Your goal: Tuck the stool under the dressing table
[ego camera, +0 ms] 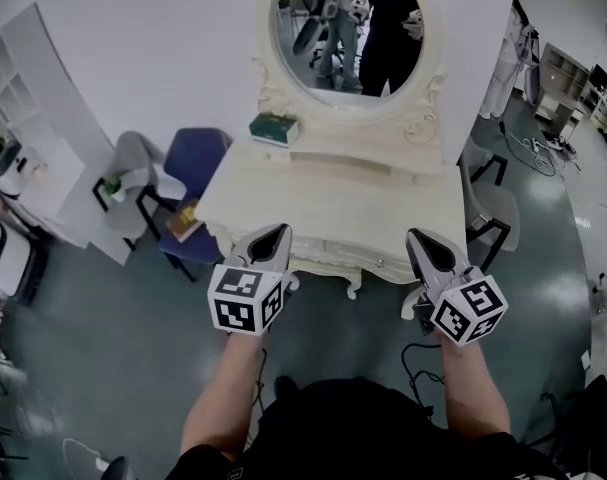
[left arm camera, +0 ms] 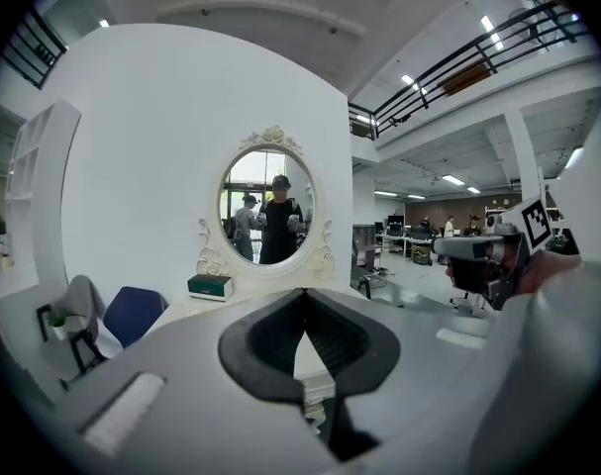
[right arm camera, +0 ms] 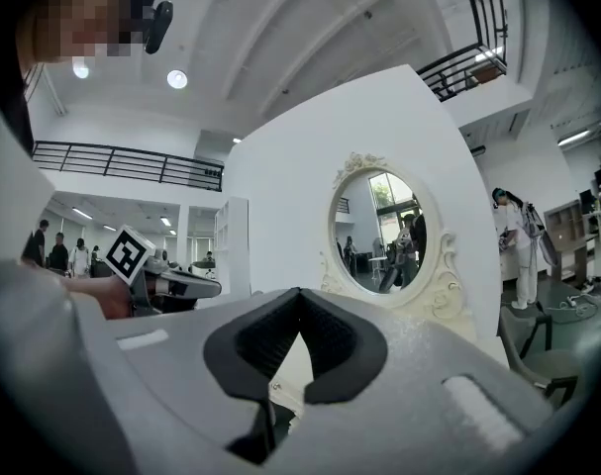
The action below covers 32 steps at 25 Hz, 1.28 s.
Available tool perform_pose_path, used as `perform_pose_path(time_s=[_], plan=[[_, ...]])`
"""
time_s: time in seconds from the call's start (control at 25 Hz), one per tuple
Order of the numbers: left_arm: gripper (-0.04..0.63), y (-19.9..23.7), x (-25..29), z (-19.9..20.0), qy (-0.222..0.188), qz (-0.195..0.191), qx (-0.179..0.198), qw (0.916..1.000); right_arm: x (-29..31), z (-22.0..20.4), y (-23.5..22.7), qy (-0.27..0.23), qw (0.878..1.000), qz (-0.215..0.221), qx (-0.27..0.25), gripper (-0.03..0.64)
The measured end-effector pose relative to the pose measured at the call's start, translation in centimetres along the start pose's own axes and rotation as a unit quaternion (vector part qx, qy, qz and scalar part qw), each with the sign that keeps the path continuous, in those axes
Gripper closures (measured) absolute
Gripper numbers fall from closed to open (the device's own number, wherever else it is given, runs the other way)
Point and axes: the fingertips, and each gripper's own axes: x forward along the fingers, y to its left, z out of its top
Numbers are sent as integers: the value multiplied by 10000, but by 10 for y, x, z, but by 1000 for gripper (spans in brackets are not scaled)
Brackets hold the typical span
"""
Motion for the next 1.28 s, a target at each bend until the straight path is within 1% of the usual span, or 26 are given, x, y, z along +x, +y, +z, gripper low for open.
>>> perform_pose_path(time_s=[0.24,0.36,0.44,0.56,0.64,0.88,1.08,1.28], plan=[[577,30,-27,4,-221,-57,-29,9997,11,17,35,-47,9999,-77,-139,615],[577,44,-38,-2,-433,-82,1,9990,15,13,45,19,9998,-144,-168,615],[577,55,-43,-13,-491,-56,-84,9987,16,4,48,88,9996,-209,-179,615],[577,70,-46,-31,-379,55,-271,9989,15,-10,47,178,9993,-318,-72,615],[577,74,-46,-37,-295,92,-310,9990,15,-19,45,211,9991,-361,-9,615],[577,71,-41,-38,-151,36,-215,9996,17,-30,46,288,9988,-387,74,615],[577,61,-37,-29,-149,-61,-101,9998,22,-27,45,226,9992,-329,-23,615],[577,59,-36,-26,-119,-33,-66,9999,25,-26,44,186,9995,-260,-39,615]])
